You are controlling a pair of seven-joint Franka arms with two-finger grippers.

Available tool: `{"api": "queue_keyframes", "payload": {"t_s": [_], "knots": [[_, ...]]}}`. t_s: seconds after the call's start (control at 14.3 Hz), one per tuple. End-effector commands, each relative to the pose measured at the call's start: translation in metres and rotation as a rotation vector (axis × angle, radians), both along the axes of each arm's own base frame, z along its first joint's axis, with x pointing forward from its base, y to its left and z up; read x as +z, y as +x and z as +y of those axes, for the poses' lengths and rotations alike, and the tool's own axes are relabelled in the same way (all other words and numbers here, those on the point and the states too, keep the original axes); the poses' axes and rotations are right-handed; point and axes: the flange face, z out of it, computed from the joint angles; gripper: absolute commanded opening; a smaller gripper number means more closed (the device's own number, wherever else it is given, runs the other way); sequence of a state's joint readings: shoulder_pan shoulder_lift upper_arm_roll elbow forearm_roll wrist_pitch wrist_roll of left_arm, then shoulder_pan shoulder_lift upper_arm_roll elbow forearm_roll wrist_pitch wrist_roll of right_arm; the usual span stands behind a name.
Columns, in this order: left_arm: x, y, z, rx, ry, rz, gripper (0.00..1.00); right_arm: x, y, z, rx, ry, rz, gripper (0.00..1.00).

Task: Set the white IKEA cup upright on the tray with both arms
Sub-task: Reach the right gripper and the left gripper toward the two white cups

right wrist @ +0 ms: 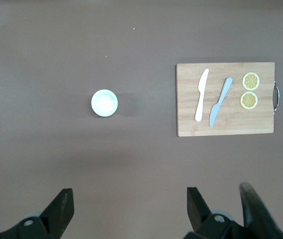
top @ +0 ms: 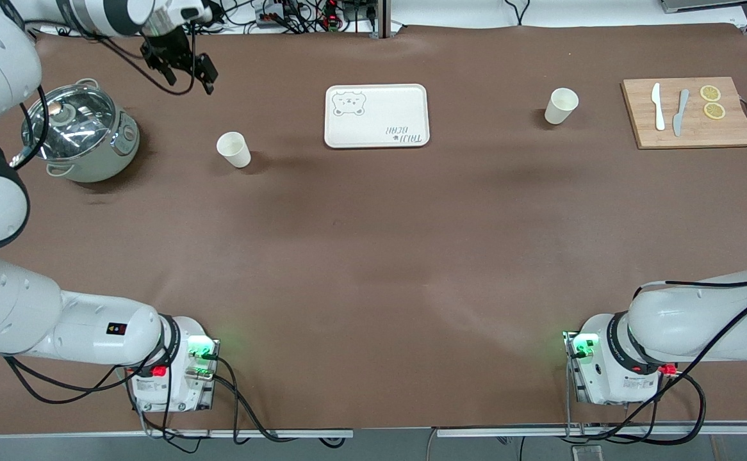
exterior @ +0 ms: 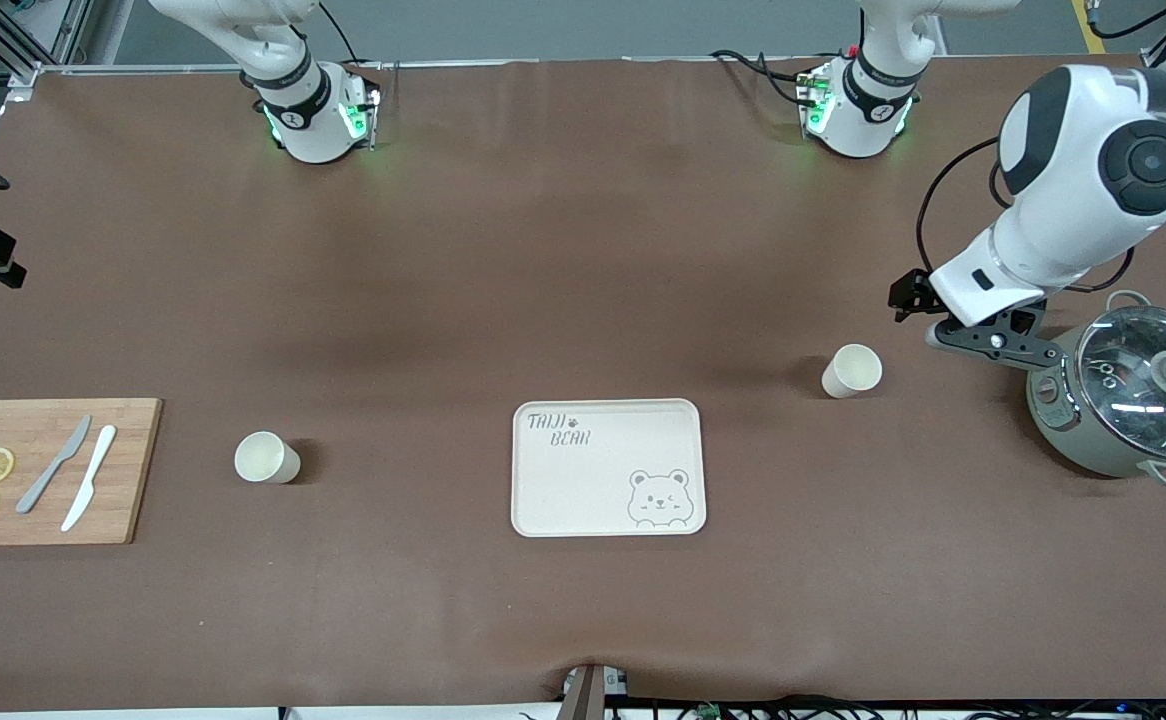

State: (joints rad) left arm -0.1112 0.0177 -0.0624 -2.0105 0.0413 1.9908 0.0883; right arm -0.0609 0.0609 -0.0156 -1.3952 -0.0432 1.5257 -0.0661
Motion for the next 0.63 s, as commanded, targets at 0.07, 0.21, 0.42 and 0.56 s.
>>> {"api": "queue_keyframes", "payload": {"t_s": [0.07, 0.21, 0.42, 0.56], "knots": [[-0.031, -0.014, 0.020, -0.012, 0.007, -0.050, 1.00, 0.001, 0.004, -0.002, -0.006, -0.016, -0.012, 1.00], [-0.054, -0.015, 0.024, -0.008, 0.000, -0.070, 1.00, -0.010, 0.021, -0.001, -0.009, -0.011, -0.056, 1.00], [-0.089, -0.013, 0.024, -0.011, -0.006, -0.065, 1.00, -0.059, 0.048, -0.004, -0.011, -0.001, 0.006, 1.00], [-0.111, -0.017, 0.027, -0.009, -0.013, -0.087, 1.00, -0.105, 0.074, -0.001, -0.002, 0.006, 0.019, 1.00]]}}
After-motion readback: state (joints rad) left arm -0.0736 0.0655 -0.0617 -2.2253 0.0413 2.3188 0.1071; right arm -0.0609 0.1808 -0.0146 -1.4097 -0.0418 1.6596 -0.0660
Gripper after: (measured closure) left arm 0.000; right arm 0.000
